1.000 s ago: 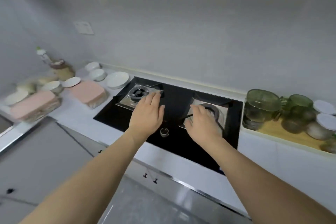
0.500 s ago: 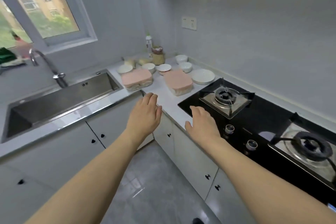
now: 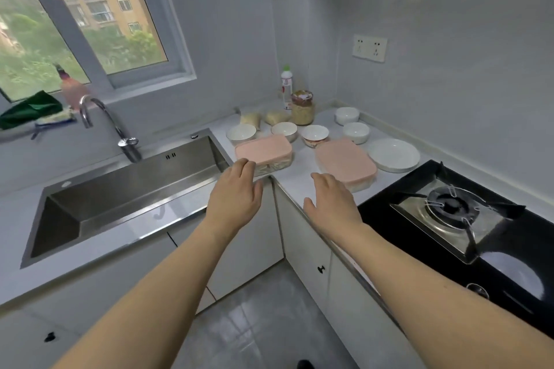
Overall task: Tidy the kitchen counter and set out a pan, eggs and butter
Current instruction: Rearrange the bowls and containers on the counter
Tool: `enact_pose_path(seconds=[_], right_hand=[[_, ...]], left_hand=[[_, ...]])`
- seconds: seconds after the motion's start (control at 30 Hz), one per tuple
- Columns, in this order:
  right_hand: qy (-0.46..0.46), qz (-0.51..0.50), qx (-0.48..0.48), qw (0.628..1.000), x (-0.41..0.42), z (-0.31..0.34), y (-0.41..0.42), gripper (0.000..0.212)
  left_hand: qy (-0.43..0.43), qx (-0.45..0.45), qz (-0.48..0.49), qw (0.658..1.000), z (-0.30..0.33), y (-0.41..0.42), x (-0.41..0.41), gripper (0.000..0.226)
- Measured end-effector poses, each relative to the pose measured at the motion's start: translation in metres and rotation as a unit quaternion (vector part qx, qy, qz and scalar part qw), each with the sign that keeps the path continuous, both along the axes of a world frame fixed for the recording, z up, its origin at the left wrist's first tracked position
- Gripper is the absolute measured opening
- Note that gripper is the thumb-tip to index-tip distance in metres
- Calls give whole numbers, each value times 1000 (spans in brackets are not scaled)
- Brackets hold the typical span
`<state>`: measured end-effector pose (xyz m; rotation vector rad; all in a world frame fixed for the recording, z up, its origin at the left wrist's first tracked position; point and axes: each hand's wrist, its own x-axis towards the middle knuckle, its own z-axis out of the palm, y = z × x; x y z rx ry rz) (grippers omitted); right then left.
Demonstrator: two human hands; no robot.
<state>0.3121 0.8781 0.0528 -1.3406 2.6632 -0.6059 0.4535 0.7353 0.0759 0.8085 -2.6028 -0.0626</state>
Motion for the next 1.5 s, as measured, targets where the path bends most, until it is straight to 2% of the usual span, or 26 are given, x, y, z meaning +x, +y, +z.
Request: enact_pose_path(seconds=[0.13, 0.53, 0.7, 0.97, 1.27, 1.43, 1.5], right_hand=[[0, -6, -4, 1000, -39, 7, -61, 53], [8, -4, -6, 1000, -109, 11, -197, 54], [1, -21, 0, 1000, -122, 3, -249, 54], [4, -70, 14, 997, -142, 6, -354, 51], [-62, -145, -34, 987, -164, 9, -457, 54], [-93, -179, -51, 978, -200, 3, -491, 53], [-104, -184, -58, 976, -221, -2, -503, 55]], left_hand=[[-7, -9, -8, 1000, 8, -59, -38, 50], [21, -6, -12, 1000, -1, -199, -111, 29], [13, 7, -15, 1000, -12, -253, -128, 29], [11, 34, -27, 999, -15, -382, -151, 34], [9, 128, 1, 992, -23, -501, -173, 42], [11, 230, 50, 972, -38, -542, -204, 42], [1, 244, 59, 968, -47, -555, -219, 41]])
